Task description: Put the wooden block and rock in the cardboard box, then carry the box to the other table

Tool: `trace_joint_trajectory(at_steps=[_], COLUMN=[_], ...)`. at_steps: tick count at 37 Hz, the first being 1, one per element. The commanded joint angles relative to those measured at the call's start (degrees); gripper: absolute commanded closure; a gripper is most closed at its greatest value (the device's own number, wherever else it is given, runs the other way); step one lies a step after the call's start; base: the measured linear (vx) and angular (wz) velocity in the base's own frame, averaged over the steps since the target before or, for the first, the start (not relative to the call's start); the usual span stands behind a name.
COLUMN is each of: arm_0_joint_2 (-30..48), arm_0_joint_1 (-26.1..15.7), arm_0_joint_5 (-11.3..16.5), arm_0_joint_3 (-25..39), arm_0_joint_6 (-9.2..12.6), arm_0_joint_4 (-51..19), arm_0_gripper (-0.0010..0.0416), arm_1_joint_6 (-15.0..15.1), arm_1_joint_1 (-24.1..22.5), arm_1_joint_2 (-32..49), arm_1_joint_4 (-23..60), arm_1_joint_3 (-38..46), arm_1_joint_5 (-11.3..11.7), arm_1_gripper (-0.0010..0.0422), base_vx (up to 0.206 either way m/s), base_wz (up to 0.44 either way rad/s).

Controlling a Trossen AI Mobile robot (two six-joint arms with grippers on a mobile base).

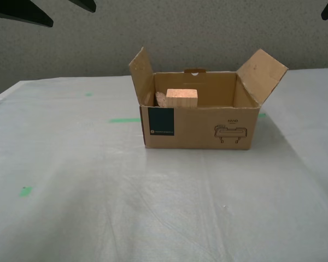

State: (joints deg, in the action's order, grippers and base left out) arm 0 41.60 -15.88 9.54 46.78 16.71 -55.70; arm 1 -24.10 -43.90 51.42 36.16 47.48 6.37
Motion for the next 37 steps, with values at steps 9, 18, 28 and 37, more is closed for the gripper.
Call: trace_joint_trajectory(at_steps=[9, 18, 28, 37], arm_0_joint_2=[0.0, 0.0, 0.0, 0.0], arm_0_joint_1=[0.0, 0.0, 0.0, 0.0], arm_0_joint_5=[-0.2, -0.2, -0.2, -0.2], arm_0_joint_3=[0.0, 0.0, 0.0, 0.0], arm_0_joint_6=[0.2, 0.2, 0.2, 0.2], arm_0_joint_4=[0.0, 0.0, 0.0, 0.0], arm_0_gripper=[0.0012, 0.0012, 0.0012, 0.0012], arm_1_joint_6=[-0.2, -0.2, -0.2, -0.2], arm_1_joint_1=[0.0, 0.0, 0.0, 0.0], arm_1_joint_2=[0.0, 0.0, 0.0, 0.0], arm_1_joint_4=[-0.1, -0.1, -0.1, -0.1], arm_1_joint_3=[0.1, 0.1, 0.1, 0.1], arm_1_joint_5=[0.1, 0.1, 0.1, 0.1], arm_1_gripper=[0.0014, 0.0014, 0.0014, 0.0014], base_vx=[0.0, 0.0, 0.0, 0.0], base_wz=[0.0, 0.0, 0.0, 0.0])
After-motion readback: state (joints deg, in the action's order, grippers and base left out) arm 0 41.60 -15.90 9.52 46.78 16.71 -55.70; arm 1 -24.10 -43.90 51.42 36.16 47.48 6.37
